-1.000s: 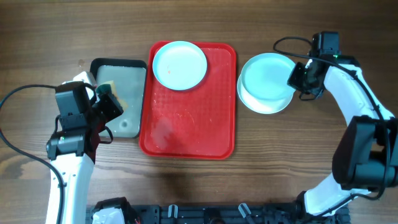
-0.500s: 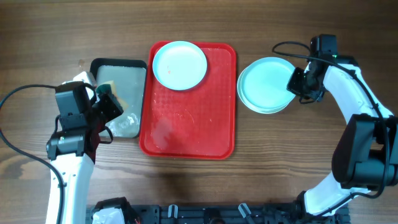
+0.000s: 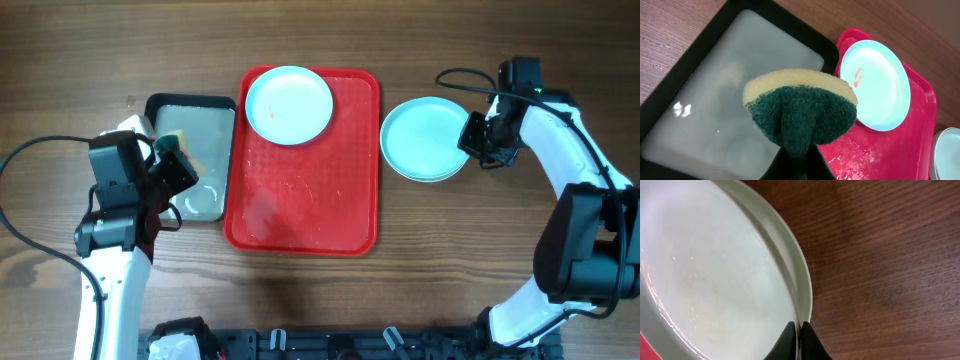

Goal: Clean dirty plates on tray and stack at the side
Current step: 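Release the stacked plate and move the right gripper to the red tray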

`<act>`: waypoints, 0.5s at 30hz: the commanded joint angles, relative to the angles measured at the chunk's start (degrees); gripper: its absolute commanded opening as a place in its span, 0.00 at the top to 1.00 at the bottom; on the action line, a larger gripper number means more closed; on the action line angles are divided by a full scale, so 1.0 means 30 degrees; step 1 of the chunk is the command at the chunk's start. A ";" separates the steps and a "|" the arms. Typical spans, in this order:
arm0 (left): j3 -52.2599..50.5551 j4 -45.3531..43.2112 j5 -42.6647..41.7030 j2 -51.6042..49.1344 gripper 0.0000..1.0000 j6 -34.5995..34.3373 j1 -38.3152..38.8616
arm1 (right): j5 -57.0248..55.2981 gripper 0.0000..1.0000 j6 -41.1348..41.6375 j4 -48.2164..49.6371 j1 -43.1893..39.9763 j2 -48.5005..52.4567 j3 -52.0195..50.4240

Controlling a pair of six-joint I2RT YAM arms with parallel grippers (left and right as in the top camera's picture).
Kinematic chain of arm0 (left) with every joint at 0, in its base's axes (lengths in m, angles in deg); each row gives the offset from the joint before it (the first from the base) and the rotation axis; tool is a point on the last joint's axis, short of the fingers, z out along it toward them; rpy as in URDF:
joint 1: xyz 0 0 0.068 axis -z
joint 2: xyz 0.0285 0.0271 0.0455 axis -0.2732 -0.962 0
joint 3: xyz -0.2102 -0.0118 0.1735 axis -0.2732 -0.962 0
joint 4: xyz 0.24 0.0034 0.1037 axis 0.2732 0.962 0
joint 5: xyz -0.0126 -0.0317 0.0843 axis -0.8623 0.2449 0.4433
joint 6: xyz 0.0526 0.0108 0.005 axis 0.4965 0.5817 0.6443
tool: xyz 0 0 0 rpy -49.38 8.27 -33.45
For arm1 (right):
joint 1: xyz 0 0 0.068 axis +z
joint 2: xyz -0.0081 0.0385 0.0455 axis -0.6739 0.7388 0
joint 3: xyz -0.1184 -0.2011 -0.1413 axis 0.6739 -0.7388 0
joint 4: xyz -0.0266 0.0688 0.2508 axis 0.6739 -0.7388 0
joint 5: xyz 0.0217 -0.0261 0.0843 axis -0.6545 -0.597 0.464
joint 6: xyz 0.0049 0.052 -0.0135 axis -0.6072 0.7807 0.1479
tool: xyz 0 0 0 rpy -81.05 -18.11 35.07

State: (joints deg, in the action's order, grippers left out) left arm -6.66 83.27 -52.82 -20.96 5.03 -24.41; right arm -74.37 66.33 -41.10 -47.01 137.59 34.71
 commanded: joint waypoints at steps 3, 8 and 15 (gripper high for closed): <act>-0.0117 -0.0022 0.0175 -0.0080 0.96 0.0240 -0.0102 | 0.0510 0.83 -0.0248 -0.0153 0.0117 0.0393 0.0036; -0.0117 -0.0015 0.0175 -0.0080 0.96 0.0240 -0.0102 | 0.0510 0.59 -0.0248 -0.0153 0.0117 0.0393 0.0036; -0.0117 -0.0015 0.0175 -0.0080 0.96 0.0240 -0.0102 | 0.0648 0.43 -0.0262 -0.0299 0.0117 0.0393 0.0036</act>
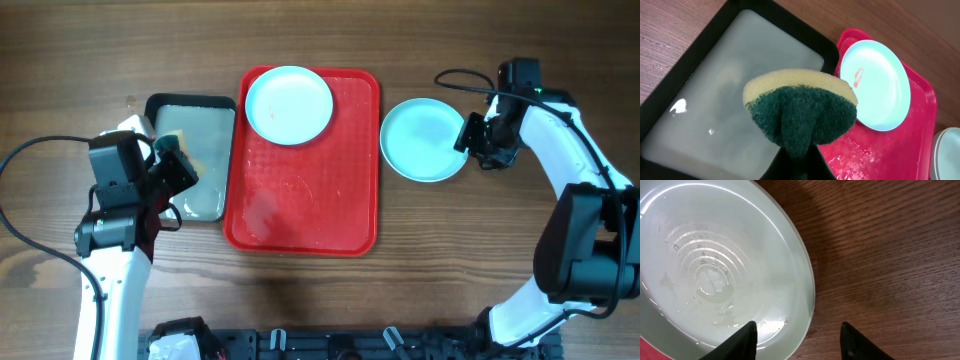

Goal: Clean dirty plates on tray and stack at the side
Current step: 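Release the stacked plate and move the right gripper to the red tray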

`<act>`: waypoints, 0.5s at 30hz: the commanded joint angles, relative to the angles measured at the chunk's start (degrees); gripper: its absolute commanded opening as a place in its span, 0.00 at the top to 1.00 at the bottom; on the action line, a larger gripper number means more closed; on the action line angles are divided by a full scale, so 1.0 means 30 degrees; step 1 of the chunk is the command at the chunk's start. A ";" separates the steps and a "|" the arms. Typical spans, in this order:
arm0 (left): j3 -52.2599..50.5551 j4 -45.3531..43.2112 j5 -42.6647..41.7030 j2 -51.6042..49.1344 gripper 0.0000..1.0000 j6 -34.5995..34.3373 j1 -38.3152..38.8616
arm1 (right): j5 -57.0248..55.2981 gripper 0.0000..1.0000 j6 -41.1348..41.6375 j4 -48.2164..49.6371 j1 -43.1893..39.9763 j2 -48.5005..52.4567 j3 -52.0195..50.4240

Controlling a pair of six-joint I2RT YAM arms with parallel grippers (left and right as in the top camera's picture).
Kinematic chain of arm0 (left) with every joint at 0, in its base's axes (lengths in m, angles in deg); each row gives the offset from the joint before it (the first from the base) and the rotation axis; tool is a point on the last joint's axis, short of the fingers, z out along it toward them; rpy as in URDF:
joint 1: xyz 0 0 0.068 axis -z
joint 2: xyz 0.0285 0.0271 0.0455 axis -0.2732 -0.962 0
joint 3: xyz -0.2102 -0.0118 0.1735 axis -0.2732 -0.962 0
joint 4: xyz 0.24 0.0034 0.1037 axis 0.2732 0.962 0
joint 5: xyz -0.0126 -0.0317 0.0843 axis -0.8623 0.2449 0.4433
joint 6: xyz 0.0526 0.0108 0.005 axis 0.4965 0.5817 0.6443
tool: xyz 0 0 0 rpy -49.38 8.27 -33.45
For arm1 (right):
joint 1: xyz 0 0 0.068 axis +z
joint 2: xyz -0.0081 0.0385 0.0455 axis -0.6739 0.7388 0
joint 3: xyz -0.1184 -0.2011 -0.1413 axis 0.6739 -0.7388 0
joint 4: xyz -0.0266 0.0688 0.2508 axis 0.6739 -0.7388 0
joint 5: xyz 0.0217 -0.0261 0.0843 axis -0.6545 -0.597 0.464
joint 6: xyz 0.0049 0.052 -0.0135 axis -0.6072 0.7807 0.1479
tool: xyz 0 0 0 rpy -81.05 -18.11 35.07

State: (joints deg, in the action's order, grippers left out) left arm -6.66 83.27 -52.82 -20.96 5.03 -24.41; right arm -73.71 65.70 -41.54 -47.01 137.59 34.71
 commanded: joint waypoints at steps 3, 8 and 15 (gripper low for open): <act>-0.0117 -0.0007 0.0175 -0.0080 0.96 0.0240 -0.0102 | 0.0801 0.41 -0.0481 -0.0124 0.0313 0.0393 0.0036; -0.0117 -0.0007 0.0175 -0.0080 0.96 0.0240 -0.0102 | 0.1064 0.43 -0.0933 0.0335 0.1698 0.0393 0.0036; -0.0117 0.0007 0.0175 -0.0080 0.96 0.0240 -0.0102 | 0.1945 0.47 -0.0350 0.3024 0.5370 0.0393 0.0036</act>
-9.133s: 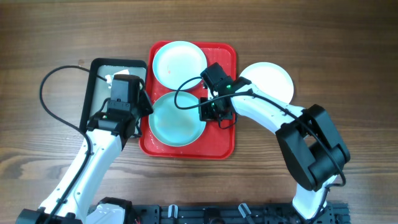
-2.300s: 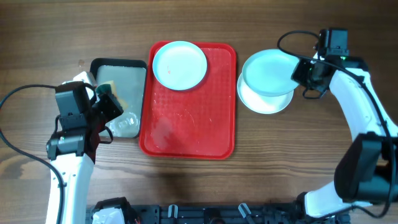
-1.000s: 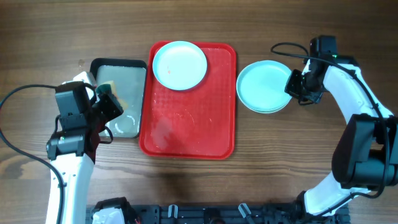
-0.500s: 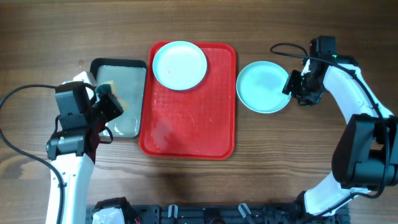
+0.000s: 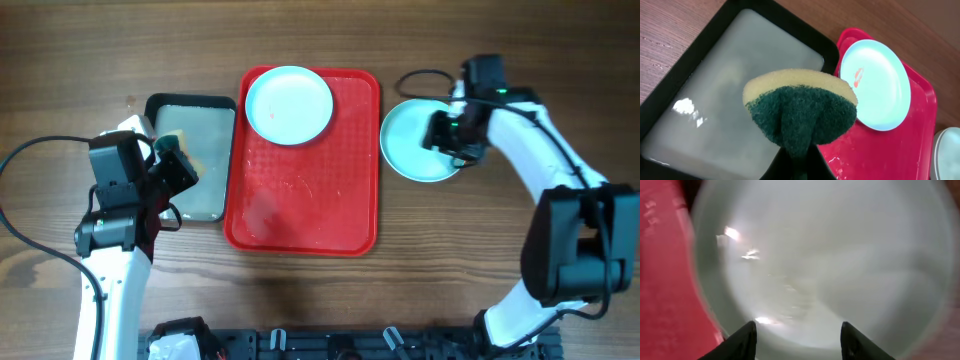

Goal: Clean dirty plates on tray and stack at the side
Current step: 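Release the stacked plate and move the right gripper to the red tray, then pinch the rim of the last light-blue plate with the right gripper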

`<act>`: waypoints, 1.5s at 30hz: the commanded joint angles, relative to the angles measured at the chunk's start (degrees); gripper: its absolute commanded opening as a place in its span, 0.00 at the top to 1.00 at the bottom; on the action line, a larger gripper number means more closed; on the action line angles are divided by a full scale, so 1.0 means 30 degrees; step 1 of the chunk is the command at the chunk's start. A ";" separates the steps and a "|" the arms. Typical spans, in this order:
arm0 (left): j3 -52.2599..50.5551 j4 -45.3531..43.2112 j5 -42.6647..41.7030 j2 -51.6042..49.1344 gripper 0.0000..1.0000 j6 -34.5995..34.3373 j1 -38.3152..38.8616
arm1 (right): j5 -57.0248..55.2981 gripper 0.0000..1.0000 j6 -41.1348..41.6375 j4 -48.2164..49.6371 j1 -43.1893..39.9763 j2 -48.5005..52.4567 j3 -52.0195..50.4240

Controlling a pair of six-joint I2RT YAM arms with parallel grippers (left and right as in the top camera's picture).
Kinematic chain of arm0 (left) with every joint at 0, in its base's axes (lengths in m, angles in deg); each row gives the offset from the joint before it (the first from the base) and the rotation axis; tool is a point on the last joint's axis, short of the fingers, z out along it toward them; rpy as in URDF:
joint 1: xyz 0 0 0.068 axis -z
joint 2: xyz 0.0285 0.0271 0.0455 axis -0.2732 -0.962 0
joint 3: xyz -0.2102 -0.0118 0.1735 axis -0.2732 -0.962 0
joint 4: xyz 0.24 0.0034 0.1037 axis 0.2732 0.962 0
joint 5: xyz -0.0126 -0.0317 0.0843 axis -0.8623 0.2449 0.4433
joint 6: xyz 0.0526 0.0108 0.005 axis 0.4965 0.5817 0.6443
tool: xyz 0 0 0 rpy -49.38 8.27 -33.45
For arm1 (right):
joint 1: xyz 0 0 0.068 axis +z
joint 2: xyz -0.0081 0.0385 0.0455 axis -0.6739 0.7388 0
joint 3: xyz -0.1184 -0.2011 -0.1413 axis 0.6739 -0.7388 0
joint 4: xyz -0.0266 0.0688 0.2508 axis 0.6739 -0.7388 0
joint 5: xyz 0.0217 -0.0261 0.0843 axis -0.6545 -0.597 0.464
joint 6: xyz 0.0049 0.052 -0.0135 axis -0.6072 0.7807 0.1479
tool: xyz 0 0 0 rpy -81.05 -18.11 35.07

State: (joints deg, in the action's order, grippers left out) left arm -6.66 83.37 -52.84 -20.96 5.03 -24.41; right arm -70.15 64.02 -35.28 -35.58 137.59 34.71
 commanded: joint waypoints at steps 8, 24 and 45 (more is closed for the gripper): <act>-0.0117 0.0095 0.0175 -0.0080 0.96 0.0240 -0.0102 | -0.1027 0.43 0.1690 0.5523 0.4743 0.0430 0.0029; -0.0117 0.0102 0.0175 -0.0080 0.96 0.0240 -0.0102 | -0.2900 0.46 0.4080 1.1686 0.6637 0.3162 0.0044; -0.0117 0.0102 0.0175 -0.0080 0.96 0.0240 -0.0095 | -0.3351 0.45 0.3599 1.5890 0.7650 0.5450 0.0044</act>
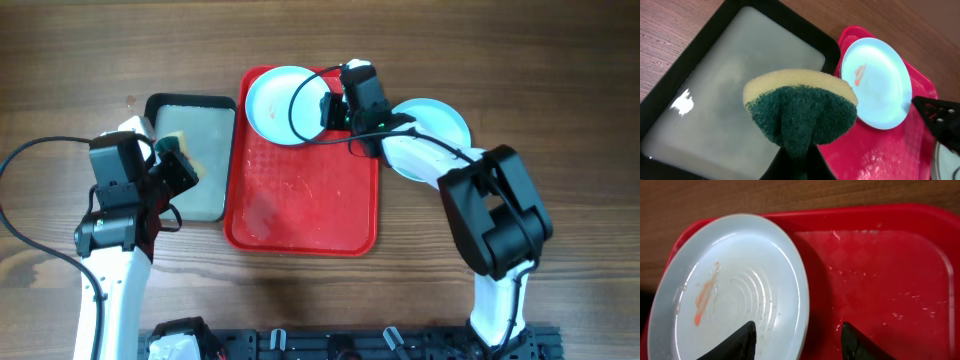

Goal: Clean dirty plates on tray and stack at the side
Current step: 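Pinch the rim of the last light-blue plate with the right gripper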

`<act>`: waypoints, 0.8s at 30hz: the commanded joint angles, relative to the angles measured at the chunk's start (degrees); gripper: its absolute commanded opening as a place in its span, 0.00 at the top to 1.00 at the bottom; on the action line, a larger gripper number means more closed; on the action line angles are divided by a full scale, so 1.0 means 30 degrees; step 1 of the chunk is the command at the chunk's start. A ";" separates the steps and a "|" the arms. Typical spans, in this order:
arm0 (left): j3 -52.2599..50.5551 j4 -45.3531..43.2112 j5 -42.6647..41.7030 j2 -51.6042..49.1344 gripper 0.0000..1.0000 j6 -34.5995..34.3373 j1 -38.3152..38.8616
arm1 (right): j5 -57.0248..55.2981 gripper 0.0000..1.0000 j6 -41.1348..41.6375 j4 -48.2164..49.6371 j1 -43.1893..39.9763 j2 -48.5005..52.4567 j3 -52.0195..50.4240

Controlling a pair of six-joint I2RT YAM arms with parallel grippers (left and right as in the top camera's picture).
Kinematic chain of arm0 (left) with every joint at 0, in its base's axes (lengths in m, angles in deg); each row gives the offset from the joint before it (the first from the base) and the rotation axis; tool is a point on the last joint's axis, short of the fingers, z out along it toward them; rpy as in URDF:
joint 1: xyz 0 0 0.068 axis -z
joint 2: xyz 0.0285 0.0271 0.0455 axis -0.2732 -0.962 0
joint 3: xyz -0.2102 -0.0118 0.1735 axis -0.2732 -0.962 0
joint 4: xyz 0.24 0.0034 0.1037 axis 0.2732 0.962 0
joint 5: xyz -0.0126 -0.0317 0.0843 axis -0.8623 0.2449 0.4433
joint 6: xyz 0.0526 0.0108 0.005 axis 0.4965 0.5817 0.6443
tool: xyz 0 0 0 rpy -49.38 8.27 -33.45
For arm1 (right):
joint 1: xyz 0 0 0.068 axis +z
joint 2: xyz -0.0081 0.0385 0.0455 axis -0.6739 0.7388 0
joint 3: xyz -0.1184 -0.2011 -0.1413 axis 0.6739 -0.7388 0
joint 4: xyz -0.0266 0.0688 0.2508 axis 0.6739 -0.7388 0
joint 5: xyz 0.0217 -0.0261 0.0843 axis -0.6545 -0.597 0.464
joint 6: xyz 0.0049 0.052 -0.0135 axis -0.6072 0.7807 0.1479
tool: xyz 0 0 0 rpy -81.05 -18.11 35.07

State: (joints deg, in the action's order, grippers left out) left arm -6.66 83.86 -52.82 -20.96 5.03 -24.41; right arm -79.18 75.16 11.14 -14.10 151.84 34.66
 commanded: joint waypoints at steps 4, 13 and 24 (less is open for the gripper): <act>-0.0117 -0.0051 0.0168 -0.0080 0.95 0.0240 -0.0102 | -0.1865 0.45 -0.0117 0.0619 0.0765 0.1231 0.0058; -0.0117 -0.0051 0.0168 -0.0080 0.95 0.0240 -0.0095 | -0.2266 0.78 -0.0117 0.0590 0.0772 0.1392 0.0058; -0.0117 -0.0044 0.0168 -0.0080 0.95 0.0240 -0.0102 | -0.2113 0.92 -0.0117 0.0430 0.0772 0.1392 0.0058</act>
State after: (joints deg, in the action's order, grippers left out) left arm -6.66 83.86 -52.82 -20.96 5.03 -24.41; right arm -84.97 75.01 12.67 -11.80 154.68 34.66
